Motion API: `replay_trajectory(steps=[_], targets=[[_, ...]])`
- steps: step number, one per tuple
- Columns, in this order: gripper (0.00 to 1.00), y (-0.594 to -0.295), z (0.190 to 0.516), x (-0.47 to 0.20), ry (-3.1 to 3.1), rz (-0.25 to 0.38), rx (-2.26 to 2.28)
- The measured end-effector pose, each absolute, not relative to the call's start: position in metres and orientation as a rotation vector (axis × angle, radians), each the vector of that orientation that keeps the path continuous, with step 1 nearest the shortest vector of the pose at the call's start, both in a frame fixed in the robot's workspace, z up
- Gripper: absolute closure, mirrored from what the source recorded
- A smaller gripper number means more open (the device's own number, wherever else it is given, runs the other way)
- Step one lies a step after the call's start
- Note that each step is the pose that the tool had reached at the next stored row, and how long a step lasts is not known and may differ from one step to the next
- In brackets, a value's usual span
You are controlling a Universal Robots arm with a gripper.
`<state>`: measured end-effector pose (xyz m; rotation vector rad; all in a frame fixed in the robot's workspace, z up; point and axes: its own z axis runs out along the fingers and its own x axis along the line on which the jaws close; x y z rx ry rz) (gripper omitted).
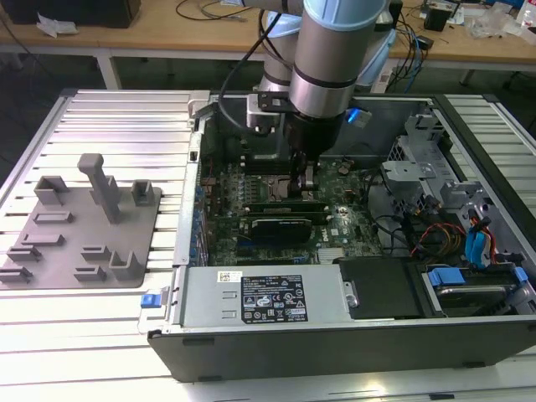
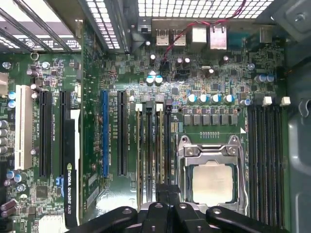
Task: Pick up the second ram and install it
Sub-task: 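Press down the second ram until it locks into place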
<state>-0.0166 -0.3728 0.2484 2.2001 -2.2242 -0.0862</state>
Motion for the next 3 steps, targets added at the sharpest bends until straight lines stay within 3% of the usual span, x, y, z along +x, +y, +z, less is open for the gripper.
replay_trajectory(steps=[3], targets=[[0.92, -0.3728, 0.2484, -0.0163, -2.224, -0.086, 2.200]])
